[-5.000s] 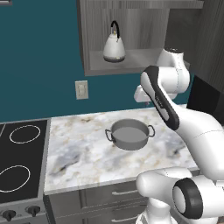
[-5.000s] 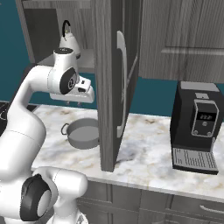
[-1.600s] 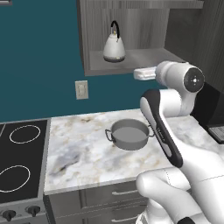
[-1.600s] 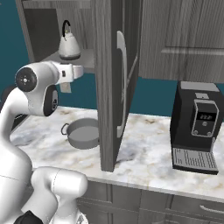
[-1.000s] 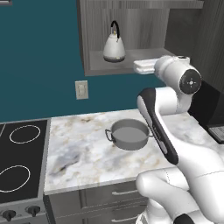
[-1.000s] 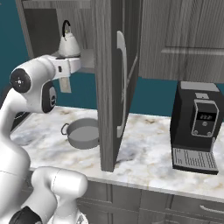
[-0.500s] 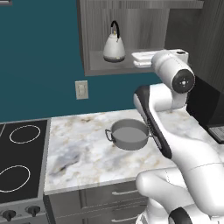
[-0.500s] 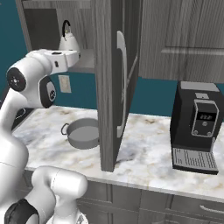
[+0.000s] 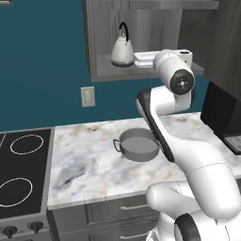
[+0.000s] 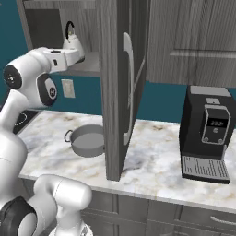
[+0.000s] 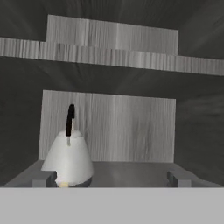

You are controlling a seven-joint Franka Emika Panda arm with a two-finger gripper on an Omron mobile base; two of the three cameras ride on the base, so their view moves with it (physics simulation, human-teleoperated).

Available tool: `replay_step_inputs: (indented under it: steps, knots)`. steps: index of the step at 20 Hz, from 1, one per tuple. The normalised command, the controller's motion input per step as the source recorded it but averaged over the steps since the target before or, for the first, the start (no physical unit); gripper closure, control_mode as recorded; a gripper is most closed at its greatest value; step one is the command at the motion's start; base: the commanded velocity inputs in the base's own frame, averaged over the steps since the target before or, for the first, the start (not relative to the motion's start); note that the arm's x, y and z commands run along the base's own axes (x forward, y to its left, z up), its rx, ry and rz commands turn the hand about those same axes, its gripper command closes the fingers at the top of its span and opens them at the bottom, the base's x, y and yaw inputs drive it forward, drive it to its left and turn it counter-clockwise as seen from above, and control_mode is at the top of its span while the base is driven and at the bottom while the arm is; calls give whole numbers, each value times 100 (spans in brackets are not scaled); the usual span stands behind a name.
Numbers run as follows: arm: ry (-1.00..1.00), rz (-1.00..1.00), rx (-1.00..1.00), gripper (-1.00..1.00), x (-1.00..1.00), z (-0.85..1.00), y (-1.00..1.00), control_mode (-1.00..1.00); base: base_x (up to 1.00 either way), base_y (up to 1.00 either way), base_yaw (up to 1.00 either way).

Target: Pick the kettle from the cabinet and place it on a stove burner. Then pick the pot from the counter and place it on another stove burner. Finally, turn both burners on.

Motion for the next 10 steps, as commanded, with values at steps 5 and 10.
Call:
replay_step_inputs:
  steps: [5, 10]
  knots:
    - [0, -1, 0, -100, 5, 0, 1, -100, 0, 0, 0]
    - [0, 6, 0, -100, 27, 0, 16, -100, 0, 0, 0]
